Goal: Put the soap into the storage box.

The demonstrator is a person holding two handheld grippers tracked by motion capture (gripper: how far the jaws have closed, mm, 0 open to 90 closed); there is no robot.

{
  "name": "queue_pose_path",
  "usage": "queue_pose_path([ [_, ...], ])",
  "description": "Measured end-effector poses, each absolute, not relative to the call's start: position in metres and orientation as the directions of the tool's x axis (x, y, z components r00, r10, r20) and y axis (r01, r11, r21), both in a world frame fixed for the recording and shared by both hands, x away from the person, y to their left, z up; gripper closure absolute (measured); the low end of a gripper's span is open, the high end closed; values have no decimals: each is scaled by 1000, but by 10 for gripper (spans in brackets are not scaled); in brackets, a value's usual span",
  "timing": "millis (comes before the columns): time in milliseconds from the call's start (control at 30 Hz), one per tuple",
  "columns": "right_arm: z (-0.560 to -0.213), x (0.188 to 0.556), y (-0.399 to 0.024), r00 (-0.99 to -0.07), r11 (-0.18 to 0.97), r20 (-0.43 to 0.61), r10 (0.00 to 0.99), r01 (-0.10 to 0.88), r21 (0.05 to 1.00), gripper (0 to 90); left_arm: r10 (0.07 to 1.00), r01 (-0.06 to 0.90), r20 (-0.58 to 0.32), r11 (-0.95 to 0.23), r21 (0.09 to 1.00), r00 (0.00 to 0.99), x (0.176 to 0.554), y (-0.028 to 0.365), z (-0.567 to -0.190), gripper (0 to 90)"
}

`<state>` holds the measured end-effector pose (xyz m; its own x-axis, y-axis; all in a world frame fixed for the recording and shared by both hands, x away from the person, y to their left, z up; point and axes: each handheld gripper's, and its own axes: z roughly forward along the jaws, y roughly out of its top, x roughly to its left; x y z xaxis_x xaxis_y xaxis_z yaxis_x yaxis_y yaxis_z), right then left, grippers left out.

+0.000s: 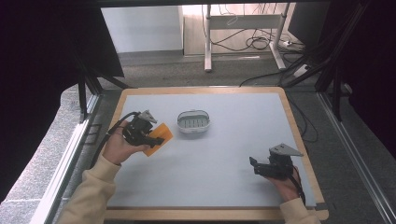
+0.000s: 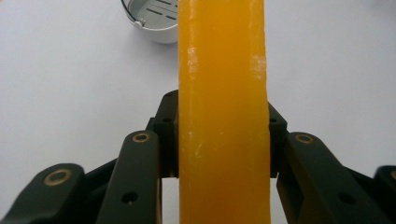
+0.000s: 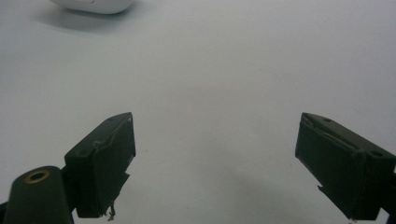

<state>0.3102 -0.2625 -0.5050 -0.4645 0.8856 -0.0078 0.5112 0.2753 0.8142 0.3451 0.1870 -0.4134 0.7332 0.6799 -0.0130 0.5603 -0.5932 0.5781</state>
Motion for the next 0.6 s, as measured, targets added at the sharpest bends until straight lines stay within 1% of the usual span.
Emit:
queue_pose_path([
  [600,-505,310,-263,-458,272,-5,889,518,811,125,661,537,5,-614,579,750,355,176,-404,621],
])
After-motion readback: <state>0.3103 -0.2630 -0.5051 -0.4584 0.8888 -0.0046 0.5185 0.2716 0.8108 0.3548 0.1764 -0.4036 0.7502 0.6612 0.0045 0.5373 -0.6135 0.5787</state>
